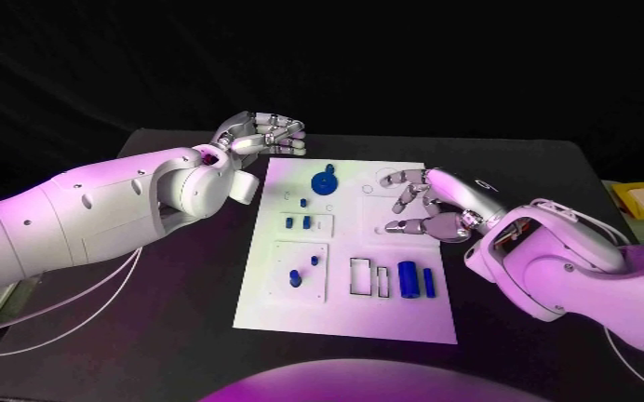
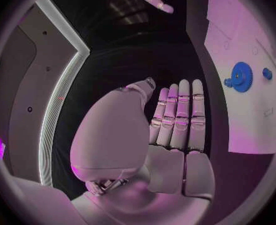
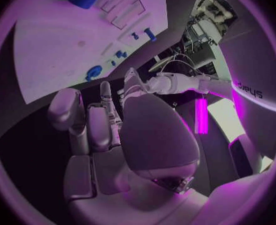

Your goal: Assemble the parts on the task board

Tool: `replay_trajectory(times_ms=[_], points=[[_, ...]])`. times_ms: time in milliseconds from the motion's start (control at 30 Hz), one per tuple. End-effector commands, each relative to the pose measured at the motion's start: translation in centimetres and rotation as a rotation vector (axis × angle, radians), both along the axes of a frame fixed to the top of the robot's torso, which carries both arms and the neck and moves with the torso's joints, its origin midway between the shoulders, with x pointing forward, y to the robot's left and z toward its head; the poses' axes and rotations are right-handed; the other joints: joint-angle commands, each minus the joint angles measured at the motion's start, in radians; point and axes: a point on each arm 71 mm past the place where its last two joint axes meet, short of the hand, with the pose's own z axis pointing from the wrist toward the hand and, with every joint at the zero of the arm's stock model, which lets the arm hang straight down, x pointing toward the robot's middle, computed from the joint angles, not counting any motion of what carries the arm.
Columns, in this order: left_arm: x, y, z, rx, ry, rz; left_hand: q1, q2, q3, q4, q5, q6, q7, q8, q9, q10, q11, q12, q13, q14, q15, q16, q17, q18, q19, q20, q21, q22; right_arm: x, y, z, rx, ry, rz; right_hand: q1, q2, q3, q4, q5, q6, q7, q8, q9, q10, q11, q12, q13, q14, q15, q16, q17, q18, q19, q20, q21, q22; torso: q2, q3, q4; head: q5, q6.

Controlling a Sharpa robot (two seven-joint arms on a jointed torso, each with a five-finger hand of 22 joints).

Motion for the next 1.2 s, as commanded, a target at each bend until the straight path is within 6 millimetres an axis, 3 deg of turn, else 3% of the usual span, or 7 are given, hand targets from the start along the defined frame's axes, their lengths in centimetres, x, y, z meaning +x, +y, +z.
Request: replay_trajectory(times_ms=[33,200,300,467,700,767,1200], points=[[-0.1,-0.2,0.0,-0.008,-0.006,-0.012,0.005,0.002,0.002,0.0,0.001,-0.005,0.0,-0.003,0.001,-0.004,0.004,-0.005,0.001,0.001,0.003,-0.004,0.002,0.003,0.005,0.0,-0.005,-0.001,-0.2,-1.4,-0.5,0.041,0.146,-0.057,0.007,0.018,-0.012,-0.001,0.001,0.157,0.01,0.066,0.033,0.045,0.007,0.008,0.012,0.007,0.007,0.011,0.012,-0.006,0.009,0.007,0.017,0.111,-0.004,0.0015,-0.0054,-0.017,-0.002],[-0.1,-0.1,0.0,-0.008,-0.005,-0.012,0.006,0.003,0.003,-0.001,0.001,-0.005,0.0,-0.003,0.001,-0.004,0.004,-0.005,0.001,0.001,0.003,-0.005,0.003,0.003,0.005,0.0,-0.006,-0.002,-0.7,-4.1,-0.8,0.046,0.228,-0.146,0.016,0.04,-0.028,0.002,0.026,0.229,-0.02,0.098,0.033,0.129,-0.024,0.031,0.039,0.015,-0.017,0.033,0.045,-0.011,0.021,-0.01,0.059,0.129,-0.004,-0.0004,-0.0055,-0.04,-0.006],[-0.2,-0.1,0.0,-0.008,-0.004,-0.012,0.006,0.003,0.003,-0.001,0.001,-0.005,0.0,-0.003,0.001,-0.004,0.004,-0.005,0.001,0.001,0.003,-0.005,0.003,0.003,0.005,0.0,-0.006,-0.002,-1.1,-5.3,-1.2,0.003,0.263,-0.189,-0.04,0.052,-0.072,0.004,0.08,0.271,-0.04,0.117,0.039,0.174,-0.042,0.069,0.087,0.022,-0.032,0.051,0.071,-0.018,0.034,-0.023,0.103,0.146,-0.004,-0.0005,-0.0047,-0.046,-0.009],[-0.3,-0.1,0.0,-0.009,-0.005,-0.013,0.006,0.004,0.003,-0.001,0.001,-0.004,0.0,-0.002,0.002,-0.004,0.004,-0.005,0.002,0.001,0.003,-0.006,0.003,0.003,0.006,0.0,-0.007,-0.002,-1.8,-6.0,-1.9,-0.094,0.281,-0.227,-0.101,0.062,-0.149,0.002,0.126,0.29,-0.055,0.132,0.056,0.182,-0.057,0.145,0.193,0.033,-0.045,0.079,0.114,-0.031,0.056,-0.036,0.18,0.17,-0.004,-0.0006,-0.0056,-0.063,-0.013],[-0.4,-0.2,0.1,-0.011,-0.005,-0.018,0.006,0.004,0.003,-0.001,0.001,-0.004,0.0,-0.002,0.002,-0.004,0.004,-0.005,0.002,0.001,0.003,-0.006,0.003,0.003,0.006,0.0,-0.007,-0.002,-3.0,-5.9,-3.7,-0.174,0.303,-0.26,-0.127,0.079,-0.222,0.004,0.143,0.273,-0.053,0.128,0.069,0.145,-0.056,0.214,0.316,0.037,-0.044,0.1,0.143,-0.037,0.064,-0.036,0.219,0.178,-0.004,-0.001,-0.004,-0.078,-0.02],[-0.5,-0.2,0.1,-0.012,-0.005,-0.019,0.006,0.004,0.003,-0.001,0.001,-0.004,0.0,-0.002,0.002,-0.004,0.004,-0.005,0.002,0.001,0.003,-0.006,0.003,0.003,0.006,0.0,-0.007,-0.002,-3.3,-5.6,-4.3,-0.18,0.307,-0.262,-0.163,0.078,-0.239,0.004,0.173,0.258,-0.049,0.121,0.071,0.138,-0.052,0.236,0.353,0.039,-0.041,0.106,0.153,-0.038,0.065,-0.034,0.228,0.18,-0.004,-0.0014,-0.0046,-0.079,-0.021],[-0.8,-0.4,0.2,-0.018,-0.006,-0.029,0.006,0.004,0.003,-0.001,0.001,-0.003,-0.001,-0.002,0.002,-0.003,0.004,-0.004,0.002,0.002,0.002,-0.006,0.004,0.003,0.006,0.0,-0.007,-0.003,-4.3,-3.5,-6.3,-0.224,0.303,-0.235,-0.212,0.043,-0.191,0.005,0.168,0.228,-0.05,0.148,0.105,0.12,-0.054,0.397,0.572,0.052,-0.041,0.151,0.222,-0.053,0.087,-0.033,0.326,0.2,-0.003,0.0007,-0.0032,-0.08,-0.028]])
